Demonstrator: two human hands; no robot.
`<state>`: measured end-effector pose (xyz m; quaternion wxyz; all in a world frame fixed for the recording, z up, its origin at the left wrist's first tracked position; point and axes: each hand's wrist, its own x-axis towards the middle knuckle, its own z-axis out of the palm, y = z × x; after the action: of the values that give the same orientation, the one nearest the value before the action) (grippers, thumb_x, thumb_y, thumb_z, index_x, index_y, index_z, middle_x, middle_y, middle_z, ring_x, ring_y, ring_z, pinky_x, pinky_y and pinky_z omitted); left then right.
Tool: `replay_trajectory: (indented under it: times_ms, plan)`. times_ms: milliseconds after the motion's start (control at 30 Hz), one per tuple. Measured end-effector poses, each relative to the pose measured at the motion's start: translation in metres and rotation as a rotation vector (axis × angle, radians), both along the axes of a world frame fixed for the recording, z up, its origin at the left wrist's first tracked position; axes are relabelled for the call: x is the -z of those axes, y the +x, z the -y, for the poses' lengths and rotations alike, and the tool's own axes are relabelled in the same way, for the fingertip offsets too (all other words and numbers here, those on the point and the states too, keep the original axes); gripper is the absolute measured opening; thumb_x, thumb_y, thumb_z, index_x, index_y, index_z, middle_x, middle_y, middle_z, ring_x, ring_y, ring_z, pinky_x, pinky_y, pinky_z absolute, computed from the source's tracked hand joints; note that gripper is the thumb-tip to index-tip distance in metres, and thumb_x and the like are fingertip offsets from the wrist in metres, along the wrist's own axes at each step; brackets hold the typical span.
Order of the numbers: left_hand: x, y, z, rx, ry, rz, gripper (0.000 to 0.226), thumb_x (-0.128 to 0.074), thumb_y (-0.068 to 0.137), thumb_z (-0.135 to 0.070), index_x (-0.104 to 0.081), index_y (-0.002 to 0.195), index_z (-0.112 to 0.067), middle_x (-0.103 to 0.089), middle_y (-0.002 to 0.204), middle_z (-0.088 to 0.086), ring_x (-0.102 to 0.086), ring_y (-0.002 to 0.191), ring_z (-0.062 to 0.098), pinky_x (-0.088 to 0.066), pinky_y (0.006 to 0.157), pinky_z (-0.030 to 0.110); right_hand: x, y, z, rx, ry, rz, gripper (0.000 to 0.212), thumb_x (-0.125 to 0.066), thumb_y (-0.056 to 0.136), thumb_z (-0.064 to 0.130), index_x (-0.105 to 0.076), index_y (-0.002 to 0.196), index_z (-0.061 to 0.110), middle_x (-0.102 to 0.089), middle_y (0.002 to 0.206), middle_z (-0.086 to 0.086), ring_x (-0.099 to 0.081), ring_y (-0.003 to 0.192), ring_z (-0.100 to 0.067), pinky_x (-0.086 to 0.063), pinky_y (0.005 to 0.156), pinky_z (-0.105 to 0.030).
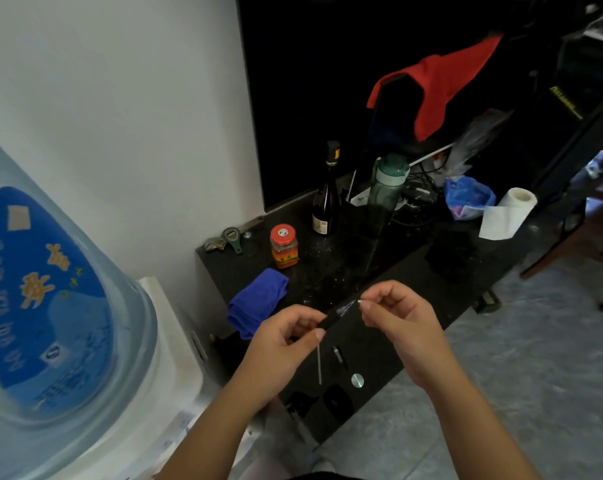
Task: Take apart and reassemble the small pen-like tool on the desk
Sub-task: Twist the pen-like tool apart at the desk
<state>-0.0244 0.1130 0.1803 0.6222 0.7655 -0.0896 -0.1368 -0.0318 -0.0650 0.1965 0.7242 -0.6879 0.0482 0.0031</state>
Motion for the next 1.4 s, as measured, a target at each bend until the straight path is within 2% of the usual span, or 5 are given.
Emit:
replay_trajectory:
  times_ms: [267, 700, 933, 1167, 1400]
  plan:
    - [0.002, 0.002, 0.002, 0.003, 0.087, 0.028, 0.024, -0.061, 0.082, -0.013, -0.063, 0.086, -0.037, -0.068, 0.09, -0.001, -0.063, 0.083, 0.01, -0.052, 0.076, 0.02, -0.001, 0.008, 0.008, -0.081, -0.11, 0.002, 0.02, -0.062, 0.077, -0.001, -0.064, 0.072, 0.019, -0.062, 0.066, 0.005, -0.058, 0.067, -0.008, -0.052, 0.063, -0.018]
    - [0.001, 0.003, 0.006, 0.049, 0.212, 0.102, 0.032, -0.059, 0.083, -0.013, -0.059, 0.087, -0.044, -0.064, 0.092, -0.009, -0.058, 0.085, -0.002, -0.045, 0.077, 0.006, -0.005, 0.013, 0.016, -0.289, -0.32, -0.016, 0.02, -0.068, 0.073, 0.002, -0.068, 0.075, 0.022, -0.065, 0.076, -0.007, -0.061, 0.072, -0.012, -0.052, 0.069, -0.021]
    - [0.003, 0.003, 0.006, 0.028, 0.234, 0.13, 0.031, -0.062, 0.081, -0.013, -0.058, 0.083, -0.044, -0.062, 0.088, -0.009, -0.057, 0.082, 0.0, -0.045, 0.075, 0.009, 0.008, 0.013, 0.012, -0.262, -0.545, -0.044, 0.02, -0.067, 0.074, 0.034, -0.063, 0.064, 0.017, -0.057, 0.06, 0.002, -0.052, 0.056, -0.005, -0.045, 0.057, -0.018]
    - [0.007, 0.002, 0.005, 0.035, 0.224, 0.102, 0.031, -0.056, 0.085, -0.013, -0.058, 0.086, -0.044, -0.065, 0.091, -0.008, -0.06, 0.086, 0.0, -0.046, 0.076, 0.011, 0.005, 0.008, 0.015, -0.286, -0.319, 0.001, 0.024, -0.069, 0.073, 0.003, -0.066, 0.083, 0.025, -0.065, 0.072, 0.006, -0.062, 0.073, -0.005, -0.053, 0.07, -0.018]
    - [0.006, 0.002, 0.006, 0.016, 0.222, 0.13, 0.031, -0.064, 0.079, -0.011, -0.058, 0.082, -0.041, -0.059, 0.08, -0.008, -0.054, 0.072, -0.007, -0.042, 0.067, 0.004, 0.01, 0.008, 0.009, -0.194, -0.376, -0.066, 0.007, -0.069, 0.075, 0.018, -0.065, 0.07, 0.015, -0.063, 0.062, 0.001, -0.059, 0.058, -0.005, -0.05, 0.058, -0.014]
